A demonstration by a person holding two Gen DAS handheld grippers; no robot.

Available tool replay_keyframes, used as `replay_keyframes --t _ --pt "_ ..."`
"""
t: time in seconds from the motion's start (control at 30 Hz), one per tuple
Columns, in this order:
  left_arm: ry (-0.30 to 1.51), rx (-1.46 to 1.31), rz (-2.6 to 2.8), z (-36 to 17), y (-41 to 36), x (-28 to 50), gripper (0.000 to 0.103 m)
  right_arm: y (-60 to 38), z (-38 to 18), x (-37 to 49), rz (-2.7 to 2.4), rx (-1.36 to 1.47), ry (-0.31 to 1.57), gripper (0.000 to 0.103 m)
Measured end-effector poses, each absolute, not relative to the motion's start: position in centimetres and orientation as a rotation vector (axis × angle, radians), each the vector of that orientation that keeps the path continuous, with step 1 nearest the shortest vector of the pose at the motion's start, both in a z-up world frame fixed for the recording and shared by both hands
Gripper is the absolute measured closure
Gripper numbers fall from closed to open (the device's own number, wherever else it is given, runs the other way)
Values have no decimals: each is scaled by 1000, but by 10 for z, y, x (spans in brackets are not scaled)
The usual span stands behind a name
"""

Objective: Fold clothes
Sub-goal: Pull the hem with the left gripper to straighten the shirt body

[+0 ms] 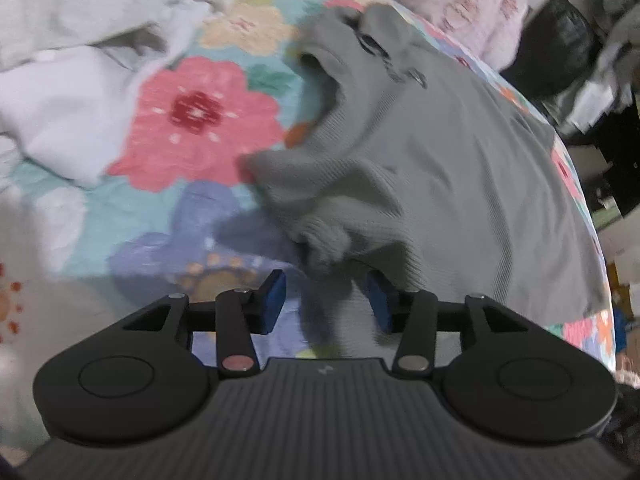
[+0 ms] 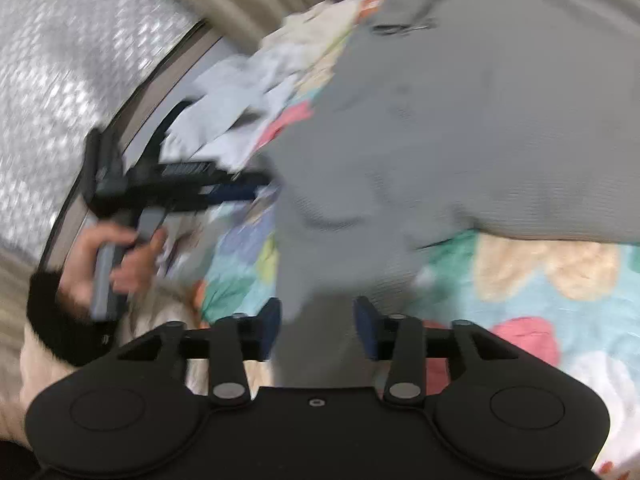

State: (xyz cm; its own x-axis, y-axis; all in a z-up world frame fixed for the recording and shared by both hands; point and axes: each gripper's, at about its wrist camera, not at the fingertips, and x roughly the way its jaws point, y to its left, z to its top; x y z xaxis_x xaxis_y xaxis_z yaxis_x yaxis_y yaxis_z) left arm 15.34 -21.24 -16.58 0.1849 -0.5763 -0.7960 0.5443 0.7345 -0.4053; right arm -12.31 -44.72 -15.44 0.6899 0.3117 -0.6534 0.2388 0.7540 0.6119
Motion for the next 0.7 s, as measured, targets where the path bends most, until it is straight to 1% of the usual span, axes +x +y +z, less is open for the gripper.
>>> replay_keyframes --t 0.07,0.1,0.13,0.17,0.2,0.23,0.27,0.3,0.37,0.43,0.47,0.53,0.57,0.6,0.63,0.7 --pt "1125 -27 -786 -174 -224 157 51 -460 -163 -121 -30 775 831 40" --pt "1079 4 -773 -176 -233 159 47 -467 -170 -116 -61 800 830 40" --pt "1033 34 -760 -179 -242 161 40 -474 -178 -107 -88 830 828 40" --pt "996 75 -737 -181 -253 164 39 -479 -188 -98 -107 860 824 40" --pt "975 96 -735 -183 -261 165 42 -481 -195 -89 -115 877 813 40" --pt "959 96 -748 -185 -267 165 77 -483 -202 -81 -119 888 798 42" --pt "944 91 -780 -182 -269 162 99 -480 -199 -78 -129 840 774 68" --pt "927 87 -811 -178 -270 159 98 -474 -192 -78 -142 761 744 95" --pt "759 115 -799 -152 -259 141 98 -461 -177 -78 -167 603 682 95" --pt "622 105 -799 -128 -246 125 97 -456 -156 -95 -178 516 564 97" --pt "604 71 -773 -123 -241 122 97 -456 -147 -103 -194 487 524 98" --pt "599 97 -649 -128 -243 123 88 -458 -142 -103 -289 404 531 98" --pt "600 153 -595 -134 -247 126 86 -460 -146 -99 -370 347 574 92" --pt "626 210 -557 -143 -252 131 84 -463 -152 -96 -450 299 618 85" --pt "674 214 -553 -148 -253 137 83 -467 -160 -93 -508 284 660 82" --pt "781 190 -557 -156 -251 146 77 -476 -166 -97 -502 371 695 82"
